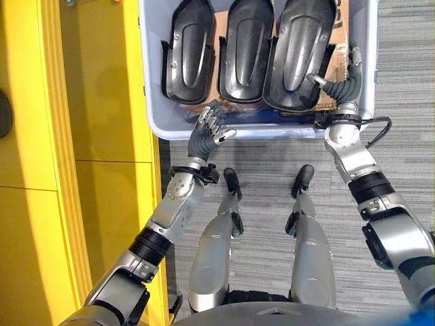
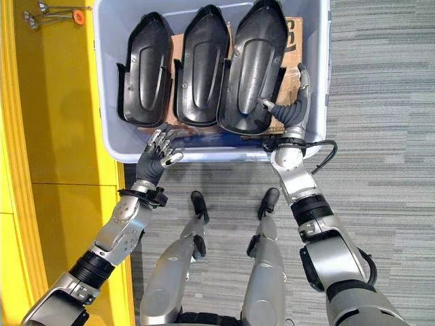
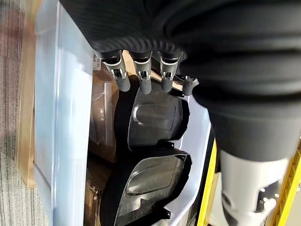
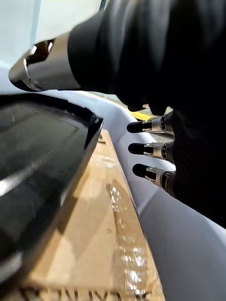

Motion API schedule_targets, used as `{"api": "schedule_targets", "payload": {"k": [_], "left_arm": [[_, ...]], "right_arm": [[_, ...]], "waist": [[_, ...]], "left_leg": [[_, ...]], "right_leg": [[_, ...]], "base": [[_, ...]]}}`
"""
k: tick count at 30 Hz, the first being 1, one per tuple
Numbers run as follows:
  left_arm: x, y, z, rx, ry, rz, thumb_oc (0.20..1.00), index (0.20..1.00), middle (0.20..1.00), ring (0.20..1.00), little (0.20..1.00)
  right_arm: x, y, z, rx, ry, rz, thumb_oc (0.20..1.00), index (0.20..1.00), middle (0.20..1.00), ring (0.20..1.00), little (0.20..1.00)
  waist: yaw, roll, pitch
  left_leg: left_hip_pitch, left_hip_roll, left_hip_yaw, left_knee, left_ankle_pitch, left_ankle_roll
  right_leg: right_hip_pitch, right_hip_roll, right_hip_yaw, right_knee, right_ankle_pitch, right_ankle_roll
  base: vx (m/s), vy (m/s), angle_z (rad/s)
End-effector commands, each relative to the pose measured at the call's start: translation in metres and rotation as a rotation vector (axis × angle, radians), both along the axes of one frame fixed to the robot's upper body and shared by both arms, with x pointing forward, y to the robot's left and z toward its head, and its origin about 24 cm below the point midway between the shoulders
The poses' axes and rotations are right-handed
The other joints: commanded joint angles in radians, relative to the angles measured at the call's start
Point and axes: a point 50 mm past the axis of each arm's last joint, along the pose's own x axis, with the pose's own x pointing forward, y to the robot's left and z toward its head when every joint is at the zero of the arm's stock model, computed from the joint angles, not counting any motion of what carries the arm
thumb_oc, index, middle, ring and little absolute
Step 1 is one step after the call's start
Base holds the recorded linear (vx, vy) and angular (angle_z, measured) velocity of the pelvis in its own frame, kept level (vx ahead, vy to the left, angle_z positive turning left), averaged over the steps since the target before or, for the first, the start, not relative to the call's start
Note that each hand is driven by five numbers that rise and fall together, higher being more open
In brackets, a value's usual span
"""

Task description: Move parts from the plastic box to the shelf.

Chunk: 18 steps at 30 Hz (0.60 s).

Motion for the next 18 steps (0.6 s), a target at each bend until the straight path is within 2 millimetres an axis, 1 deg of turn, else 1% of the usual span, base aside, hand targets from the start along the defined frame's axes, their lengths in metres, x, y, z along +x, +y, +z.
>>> {"api": "schedule_targets", "payload": {"k": [1,12,13,17,18], "left_arm": [[-0.009,0.000,0.019,-0.039,-0.107,-0.024,1.000,1.000,1.000,1.000,1.000],[-0.009,-0.010,0.024,-0.049,-0.118,-0.064,1.000,1.000,1.000,1.000,1.000],[-0.009,-0.011,0.025,-0.048,-0.123,-0.069,1.000,1.000,1.000,1.000,1.000],[-0.010,-0.013,0.027,-0.054,-0.129,-0.076,1.000,1.000,1.000,1.000,1.000],[-0.010,-0.014,0.026,-0.055,-0.126,-0.078,1.000,1.000,1.000,1.000,1.000]], "right_arm": [[0.004,0.015,0.024,0.000,-0.082,0.043,1.000,1.000,1.000,1.000,1.000],[0.017,0.012,0.011,-0.029,0.032,0.010,1.000,1.000,1.000,1.000,1.000],[0.020,0.010,0.007,-0.025,0.064,-0.007,1.000,1.000,1.000,1.000,1.000],[0.025,0.000,0.001,-0.014,0.133,-0.051,1.000,1.000,1.000,1.000,1.000],[0.026,-0.001,-0.002,-0.012,0.150,-0.055,1.000,1.000,1.000,1.000,1.000]], "waist": [[0.002,-0.026,-0.025],[0.015,-0.026,-0.006],[0.019,-0.023,-0.002],[0.030,-0.019,0.008],[0.035,-0.019,0.006]], "left_leg": [[-0.047,0.090,-0.022,0.078,0.028,-0.106],[-0.111,0.078,-0.044,0.119,0.006,-0.092],[-0.125,0.076,-0.048,0.127,0.003,-0.091],[-0.149,0.068,-0.058,0.143,-0.008,-0.085],[-0.142,0.066,-0.068,0.145,-0.029,-0.095]], "right_leg": [[0.012,-0.119,0.059,0.120,-0.021,0.116],[-0.019,-0.123,0.048,0.139,-0.026,0.115],[-0.024,-0.126,0.045,0.141,-0.026,0.114],[-0.031,-0.128,0.040,0.150,-0.030,0.114],[-0.025,-0.128,0.044,0.154,-0.047,0.122]], "base": [[0.02,0.004,0.08],[0.02,0.004,0.03],[0.04,0.028,0.06],[0.04,0.021,0.10],[0.01,0.009,0.16]]}}
